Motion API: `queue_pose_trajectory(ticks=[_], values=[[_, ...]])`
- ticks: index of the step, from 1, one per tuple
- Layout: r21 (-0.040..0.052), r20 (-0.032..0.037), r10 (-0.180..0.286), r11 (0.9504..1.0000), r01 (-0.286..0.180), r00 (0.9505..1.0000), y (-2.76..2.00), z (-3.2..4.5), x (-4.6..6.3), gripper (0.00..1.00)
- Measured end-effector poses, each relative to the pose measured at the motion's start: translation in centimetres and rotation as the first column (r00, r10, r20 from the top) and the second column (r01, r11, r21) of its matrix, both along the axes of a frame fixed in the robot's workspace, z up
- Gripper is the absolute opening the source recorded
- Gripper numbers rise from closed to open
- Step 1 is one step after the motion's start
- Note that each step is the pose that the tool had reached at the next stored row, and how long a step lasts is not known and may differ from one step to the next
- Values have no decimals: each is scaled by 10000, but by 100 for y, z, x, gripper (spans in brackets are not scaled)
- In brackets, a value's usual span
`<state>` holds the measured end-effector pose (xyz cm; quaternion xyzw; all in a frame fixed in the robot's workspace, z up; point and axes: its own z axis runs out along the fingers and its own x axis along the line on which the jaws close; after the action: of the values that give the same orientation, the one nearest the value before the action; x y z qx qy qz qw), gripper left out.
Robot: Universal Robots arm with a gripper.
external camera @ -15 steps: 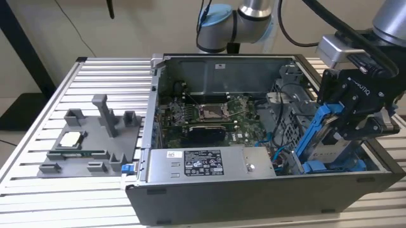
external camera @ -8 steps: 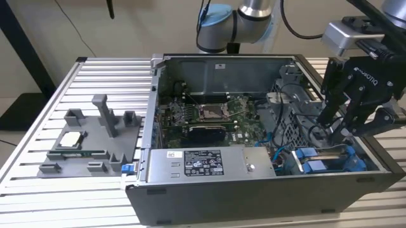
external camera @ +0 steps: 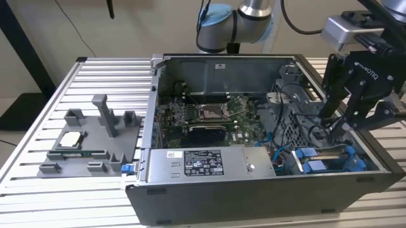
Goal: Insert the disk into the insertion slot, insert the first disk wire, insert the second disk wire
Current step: 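Insert the disk into the insertion slot, then insert the first disk wire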
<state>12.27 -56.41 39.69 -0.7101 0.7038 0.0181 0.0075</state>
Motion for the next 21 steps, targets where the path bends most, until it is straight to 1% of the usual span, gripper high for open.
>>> queue_pose_trajectory(ticks=[1, 2, 5, 7, 8, 10, 13, 14, 16, 20, 21], values=[[31, 45, -1, 10000, 0, 10000, 11, -2, 0, 47], [46, 69, 0, 10000, 0, 10000, 25, -8, 0, 47], [75, 106, 0, 10000, 0, 9999, 83, -36, 0, 47], [88, 158, -1, 10000, 0, 9999, 109, -48, 0, 47], [93, 195, -2, 10000, 0, 9998, 116, -52, 0, 47], [100, 292, -1, 9999, -2, 9996, 126, -62, 2, 47], [103, 455, -1, 9999, -3, 9990, 129, -74, 3, 47], [101, 484, -1, 9999, -4, 9988, 130, -77, 4, 47], [101, 504, 0, 9999, -6, 9987, 133, -81, 4, 47], [103, 519, 0, 9999, -5, 9987, 138, -83, 4, 47], [109, 522, -2, 9999, -4, 9986, 138, -83, 3, 45]])
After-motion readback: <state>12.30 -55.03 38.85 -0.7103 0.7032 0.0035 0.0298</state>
